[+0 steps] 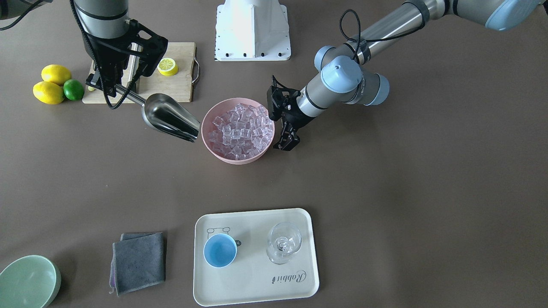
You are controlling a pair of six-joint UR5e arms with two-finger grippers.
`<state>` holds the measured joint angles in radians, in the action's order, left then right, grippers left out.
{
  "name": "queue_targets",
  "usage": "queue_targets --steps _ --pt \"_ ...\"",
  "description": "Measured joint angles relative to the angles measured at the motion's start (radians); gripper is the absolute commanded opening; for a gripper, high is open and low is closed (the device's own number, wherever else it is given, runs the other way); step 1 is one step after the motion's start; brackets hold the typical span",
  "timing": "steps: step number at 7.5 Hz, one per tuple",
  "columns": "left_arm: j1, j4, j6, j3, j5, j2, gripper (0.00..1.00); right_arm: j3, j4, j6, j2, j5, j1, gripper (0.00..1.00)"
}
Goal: Put ice in cup with scoop
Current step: 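Carry the scoop with the right gripper over the pink bowl, then push the scoop into the ice cubes while the left gripper steadies the bowl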
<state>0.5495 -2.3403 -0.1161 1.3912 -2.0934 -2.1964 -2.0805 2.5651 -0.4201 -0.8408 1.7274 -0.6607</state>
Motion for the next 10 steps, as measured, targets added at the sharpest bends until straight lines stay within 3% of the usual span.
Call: queue_targets --steps 4,10 --pt "-0.002 -0.001 0.016 -0.001 0.001 0.0 0.97 0.085 0.136 -0.003 0.142 -0.062 0.051 0.0" --pt "-0.002 -0.001 0.027 -0.001 0.001 -0.002 0.97 0.231 0.101 0.015 0.199 -0.124 0.105 0.0"
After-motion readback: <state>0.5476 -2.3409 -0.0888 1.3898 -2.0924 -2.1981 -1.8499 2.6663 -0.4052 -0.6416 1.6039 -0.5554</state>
